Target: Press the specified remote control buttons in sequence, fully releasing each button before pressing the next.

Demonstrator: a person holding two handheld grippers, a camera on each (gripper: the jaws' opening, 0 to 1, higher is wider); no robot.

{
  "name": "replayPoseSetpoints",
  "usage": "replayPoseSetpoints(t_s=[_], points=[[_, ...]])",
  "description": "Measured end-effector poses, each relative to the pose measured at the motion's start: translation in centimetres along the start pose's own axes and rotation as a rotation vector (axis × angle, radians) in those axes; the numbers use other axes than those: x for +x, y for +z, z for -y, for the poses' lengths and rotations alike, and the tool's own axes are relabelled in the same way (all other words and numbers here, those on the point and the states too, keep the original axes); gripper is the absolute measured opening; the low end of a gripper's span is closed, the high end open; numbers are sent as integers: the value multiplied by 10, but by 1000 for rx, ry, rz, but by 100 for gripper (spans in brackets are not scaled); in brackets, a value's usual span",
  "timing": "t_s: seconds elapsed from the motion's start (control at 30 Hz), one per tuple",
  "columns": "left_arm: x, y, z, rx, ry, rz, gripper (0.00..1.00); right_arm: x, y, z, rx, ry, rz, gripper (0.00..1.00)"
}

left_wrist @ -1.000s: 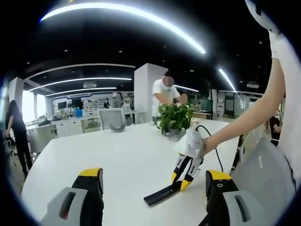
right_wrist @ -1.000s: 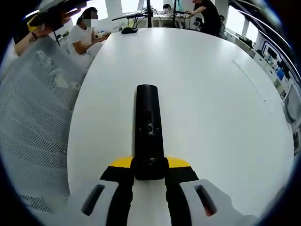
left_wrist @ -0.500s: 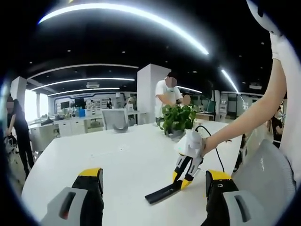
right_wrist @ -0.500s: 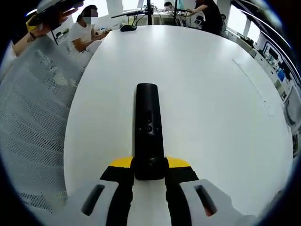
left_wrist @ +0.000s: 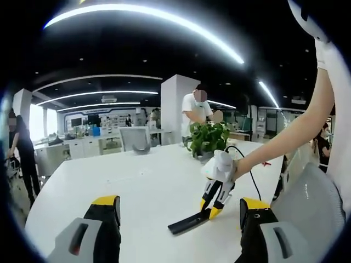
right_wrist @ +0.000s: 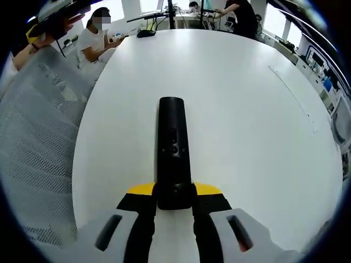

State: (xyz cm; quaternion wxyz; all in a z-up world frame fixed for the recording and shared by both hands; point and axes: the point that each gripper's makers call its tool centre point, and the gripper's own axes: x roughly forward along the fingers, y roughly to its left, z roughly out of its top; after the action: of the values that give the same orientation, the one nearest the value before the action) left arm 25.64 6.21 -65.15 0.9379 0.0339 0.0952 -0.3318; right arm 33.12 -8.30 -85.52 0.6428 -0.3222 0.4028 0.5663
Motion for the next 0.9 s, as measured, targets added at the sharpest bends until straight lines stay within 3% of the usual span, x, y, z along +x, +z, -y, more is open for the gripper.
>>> replayPoseSetpoints(t_s=[0.9], points=[[-1,0,0,-1,0,0,95,0,1,15,-8,-4,-28,24]])
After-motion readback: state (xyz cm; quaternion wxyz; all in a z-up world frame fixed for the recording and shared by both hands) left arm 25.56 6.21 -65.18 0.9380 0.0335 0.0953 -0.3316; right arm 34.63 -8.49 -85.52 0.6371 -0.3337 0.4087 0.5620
